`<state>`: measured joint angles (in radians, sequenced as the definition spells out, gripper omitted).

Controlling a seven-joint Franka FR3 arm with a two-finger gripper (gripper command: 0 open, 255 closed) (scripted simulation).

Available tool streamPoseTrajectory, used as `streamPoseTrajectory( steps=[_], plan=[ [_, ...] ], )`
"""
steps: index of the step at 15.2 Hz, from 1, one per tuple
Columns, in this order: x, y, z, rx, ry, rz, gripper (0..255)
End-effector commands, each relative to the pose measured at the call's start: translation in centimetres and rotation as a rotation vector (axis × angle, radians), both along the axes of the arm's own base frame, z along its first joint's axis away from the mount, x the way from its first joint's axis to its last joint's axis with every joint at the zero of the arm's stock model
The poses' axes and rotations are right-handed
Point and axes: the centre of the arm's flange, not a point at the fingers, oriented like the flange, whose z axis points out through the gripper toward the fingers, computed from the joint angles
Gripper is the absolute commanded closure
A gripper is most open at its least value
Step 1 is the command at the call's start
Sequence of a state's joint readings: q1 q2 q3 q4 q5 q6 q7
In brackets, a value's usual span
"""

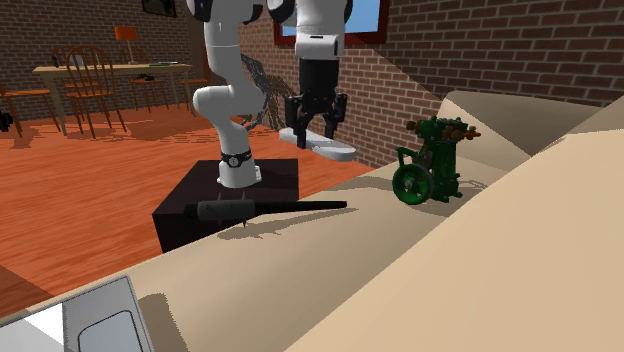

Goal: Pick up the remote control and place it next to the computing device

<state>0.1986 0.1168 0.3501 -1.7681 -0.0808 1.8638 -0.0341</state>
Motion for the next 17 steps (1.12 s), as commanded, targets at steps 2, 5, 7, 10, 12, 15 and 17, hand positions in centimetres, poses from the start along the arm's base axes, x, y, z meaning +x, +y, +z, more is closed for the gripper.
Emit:
streamPoseTrajectory(
  steps=[2, 5, 7, 10, 12, 15, 17],
  plan=[
    [0.0, 0.0, 1.7, 0.0, 0.0, 0.0, 255],
    [0.0, 0.0, 3.3, 0.0, 0.0, 0.0, 255],
    [0.0, 0.0, 4.4, 0.0, 0.0, 0.0, 255],
    [0.0, 0.0, 6.0, 0.0, 0.0, 0.0, 255],
    [0.0, 0.0, 7.0, 0.0, 0.0, 0.0, 255],
    [0.0, 0.0, 8.1, 0.0, 0.0, 0.0, 255],
    [1.9, -1.9, 8.2, 0.0, 0.0, 0.0, 255]
  ],
)
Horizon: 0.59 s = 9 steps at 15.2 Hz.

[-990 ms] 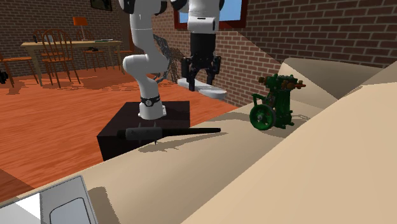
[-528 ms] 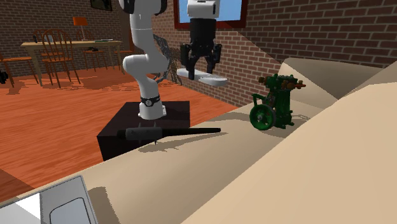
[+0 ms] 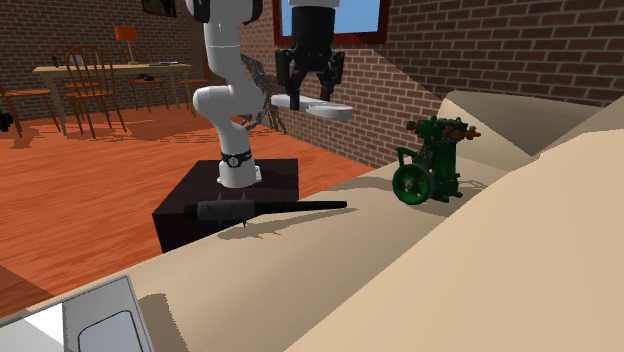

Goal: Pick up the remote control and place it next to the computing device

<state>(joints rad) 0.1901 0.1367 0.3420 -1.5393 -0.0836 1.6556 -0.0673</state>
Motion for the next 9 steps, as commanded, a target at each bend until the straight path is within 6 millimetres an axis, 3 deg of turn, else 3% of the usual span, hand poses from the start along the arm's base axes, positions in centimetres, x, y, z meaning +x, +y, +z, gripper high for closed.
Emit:
streamPoseTrajectory(
  steps=[1, 9],
  plan=[
    [1.6, -1.6, 0.2, 0.0, 0.0, 0.0, 255],
    [9.2, -8.9, 0.3, 0.0, 0.0, 0.0, 255]
  ],
)
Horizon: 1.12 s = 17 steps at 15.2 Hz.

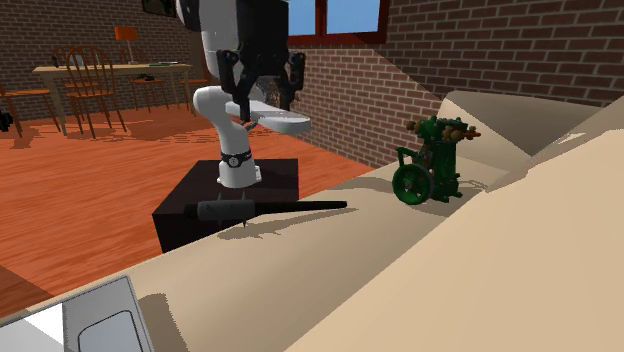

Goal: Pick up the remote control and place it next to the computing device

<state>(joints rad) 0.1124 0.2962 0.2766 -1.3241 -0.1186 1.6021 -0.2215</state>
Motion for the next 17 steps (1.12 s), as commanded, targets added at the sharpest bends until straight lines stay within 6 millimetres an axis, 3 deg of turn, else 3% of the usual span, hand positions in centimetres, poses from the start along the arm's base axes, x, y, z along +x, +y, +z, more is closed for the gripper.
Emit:
streamPoseTrajectory(
  steps=[1, 6, 7, 17],
  plan=[
    [1.9, -2.0, 0.3, 0.0, -0.001, 0.001, 255],
    [6.7, -6.6, 0.4, 0.0, -0.001, 0.001, 255],
    [8.4, -8.3, 0.4, 0.0, -0.001, 0.001, 255],
    [8.4, -8.3, -4.8, 0.0, -0.001, 0.001, 255]
  ],
)
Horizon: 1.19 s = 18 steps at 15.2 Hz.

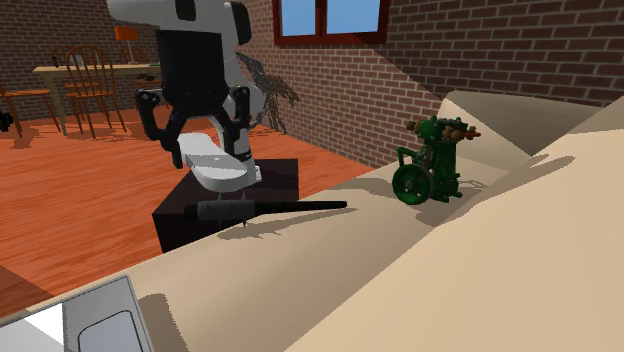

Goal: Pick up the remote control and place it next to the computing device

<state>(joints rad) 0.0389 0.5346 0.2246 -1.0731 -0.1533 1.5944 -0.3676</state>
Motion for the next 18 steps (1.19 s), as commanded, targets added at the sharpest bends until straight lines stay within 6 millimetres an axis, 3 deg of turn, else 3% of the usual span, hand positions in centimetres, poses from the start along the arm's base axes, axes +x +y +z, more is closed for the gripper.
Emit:
streamPoseTrajectory(
  steps=[1, 18],
  plan=[
    [0.0, 0.0, -1.1, 0.0, -0.001, 0.0, 255],
    [0.0, 0.0, -10.1, 0.0, -0.001, 0.0, 255]
  ],
)
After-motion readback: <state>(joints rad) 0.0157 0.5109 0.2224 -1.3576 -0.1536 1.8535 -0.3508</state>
